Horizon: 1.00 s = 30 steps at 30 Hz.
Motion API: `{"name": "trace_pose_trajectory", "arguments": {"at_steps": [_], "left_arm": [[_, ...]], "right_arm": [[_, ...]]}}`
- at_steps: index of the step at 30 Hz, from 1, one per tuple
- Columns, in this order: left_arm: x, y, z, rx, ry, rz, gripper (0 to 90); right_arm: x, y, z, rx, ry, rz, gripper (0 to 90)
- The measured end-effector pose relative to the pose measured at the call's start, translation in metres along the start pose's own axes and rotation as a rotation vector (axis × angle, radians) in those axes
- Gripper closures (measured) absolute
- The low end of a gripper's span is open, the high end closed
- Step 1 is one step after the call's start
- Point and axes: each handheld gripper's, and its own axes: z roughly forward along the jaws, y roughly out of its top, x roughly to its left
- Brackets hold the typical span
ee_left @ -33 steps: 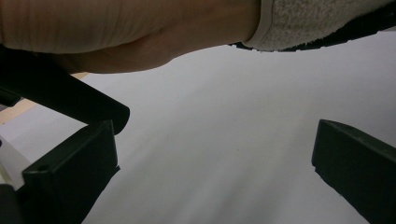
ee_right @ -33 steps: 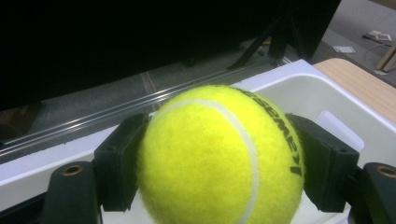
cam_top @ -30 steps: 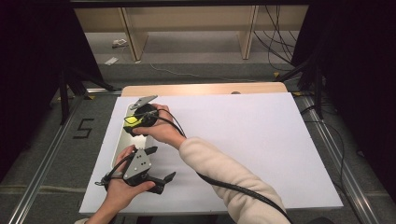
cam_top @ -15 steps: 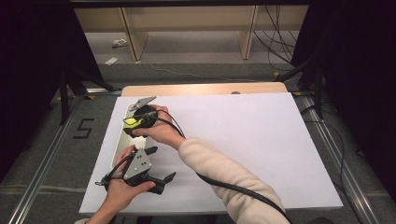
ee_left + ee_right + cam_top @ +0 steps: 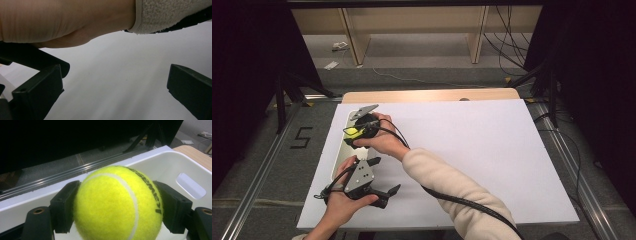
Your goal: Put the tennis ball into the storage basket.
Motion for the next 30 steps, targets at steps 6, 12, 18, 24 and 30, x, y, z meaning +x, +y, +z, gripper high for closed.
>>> {"name": "trace_pose_trajectory", "arguments": {"at_steps": [6,12,18,24,30], "left_arm": [[-0.0001,0.0,0.0,-0.001,0.0,0.0,0.0],[-0.0002,0.0,0.0,0.0,0.0,0.0,0.0],[-0.0001,-0.0001,0.0,0.0,0.0,0.0,0.0],[-0.0002,-0.0001,0.0,0.0,-0.001,0.0,0.0],[-0.0002,-0.0001,0.0,0.0,-0.002,0.0,0.0]], "right_arm": [[0.0,-0.0008,0.0009,0.001,-0.001,0.0,26.2],[0.0009,-0.0027,0.0024,0.007,0.002,0.003,26.2],[0.0012,-0.0032,0.003,0.006,0.004,0.005,26.1],[0.0015,-0.003,0.0035,0.005,0.001,0.002,26.0],[0.0036,-0.0025,0.0038,0.0,-0.002,0.005,18.5]]}}
